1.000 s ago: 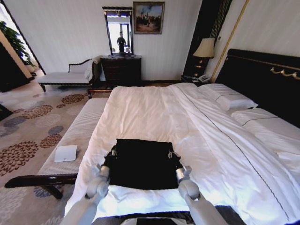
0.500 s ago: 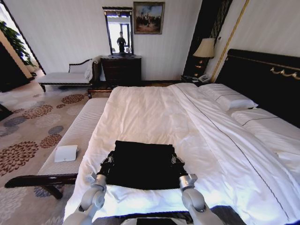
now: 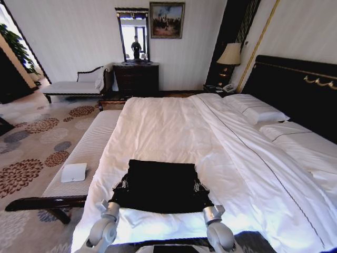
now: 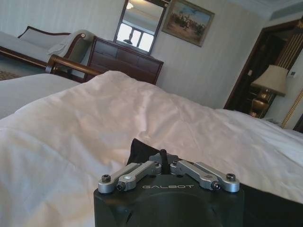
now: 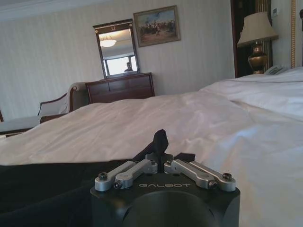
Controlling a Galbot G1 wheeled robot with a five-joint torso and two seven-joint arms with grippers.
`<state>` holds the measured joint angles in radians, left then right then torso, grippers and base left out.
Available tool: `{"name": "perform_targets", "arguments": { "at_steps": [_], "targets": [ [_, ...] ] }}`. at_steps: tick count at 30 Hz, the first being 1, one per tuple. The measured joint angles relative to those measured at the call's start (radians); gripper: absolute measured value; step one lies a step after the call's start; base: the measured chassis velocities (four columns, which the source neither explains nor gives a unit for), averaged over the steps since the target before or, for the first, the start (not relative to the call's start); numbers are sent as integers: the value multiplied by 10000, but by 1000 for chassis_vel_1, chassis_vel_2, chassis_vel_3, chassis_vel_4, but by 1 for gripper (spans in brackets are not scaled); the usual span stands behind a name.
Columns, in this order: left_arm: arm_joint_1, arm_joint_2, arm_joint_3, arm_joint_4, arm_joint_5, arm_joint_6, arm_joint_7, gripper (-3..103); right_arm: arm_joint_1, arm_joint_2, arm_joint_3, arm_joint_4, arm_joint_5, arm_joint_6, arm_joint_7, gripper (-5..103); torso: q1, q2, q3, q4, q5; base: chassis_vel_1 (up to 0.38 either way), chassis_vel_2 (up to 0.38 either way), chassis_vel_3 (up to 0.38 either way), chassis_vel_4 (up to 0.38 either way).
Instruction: Fold the clothes on the bed.
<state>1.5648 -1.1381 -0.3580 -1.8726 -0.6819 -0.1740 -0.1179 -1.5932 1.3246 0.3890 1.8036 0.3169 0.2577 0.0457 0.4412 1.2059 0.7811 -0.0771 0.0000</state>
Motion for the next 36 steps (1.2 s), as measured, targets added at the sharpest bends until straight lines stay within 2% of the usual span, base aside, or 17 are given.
{"name": "perform_targets", "arguments": {
  "at_steps": [17,25,27,28,29,30,31,32,33,34,36],
  "targets": [
    [561,-128,-236,145,120,-178,207,3,-629,88,25,-418,-461,560,-52,1,-1,0,0,0,0,0,0,0,0],
    [761,-106,-230,193,337,-190,4,-1,-530,106,-64,-621,-480,569,-109,1,0,0,1,0,0,0,0,0,0],
    [849,-82,-261,253,489,-162,-263,8,-531,115,-69,-646,-471,575,-168,-2,0,0,0,0,-1,0,0,0,0],
    [889,-60,-299,278,542,-140,-366,14,-553,116,-69,-660,-480,598,-188,3,0,0,0,0,-1,0,0,0,0],
    [889,-60,-299,278,542,-140,-366,14,-553,116,-69,-660,-480,598,-188,3,0,0,0,0,-1,0,0,0,0],
    [963,-12,-350,286,552,-114,-428,19,-595,131,-72,-710,-557,686,-198,9,0,0,0,1,-1,0,0,0,0],
    [1040,0,-417,286,553,-110,-430,24,-653,164,-73,-759,-654,793,-206,9,0,0,0,0,0,0,0,0,0],
    [1138,-1,-499,286,550,-108,-429,24,-731,206,-73,-791,-732,893,-215,14,1,0,0,0,0,0,0,0,0],
    [1256,-3,-576,293,539,-110,-405,30,-833,263,-64,-797,-771,978,-218,19,0,0,0,0,1,0,0,0,0],
    [1256,-3,-576,293,539,-110,-405,30,-833,263,-64,-797,-771,978,-218,19,0,0,0,0,1,0,0,0,0],
    [1492,-22,-694,324,529,-156,-322,41,-1081,391,-18,-764,-781,1110,-218,30,0,0,0,1,1,0,0,0,0]
  ]
}}
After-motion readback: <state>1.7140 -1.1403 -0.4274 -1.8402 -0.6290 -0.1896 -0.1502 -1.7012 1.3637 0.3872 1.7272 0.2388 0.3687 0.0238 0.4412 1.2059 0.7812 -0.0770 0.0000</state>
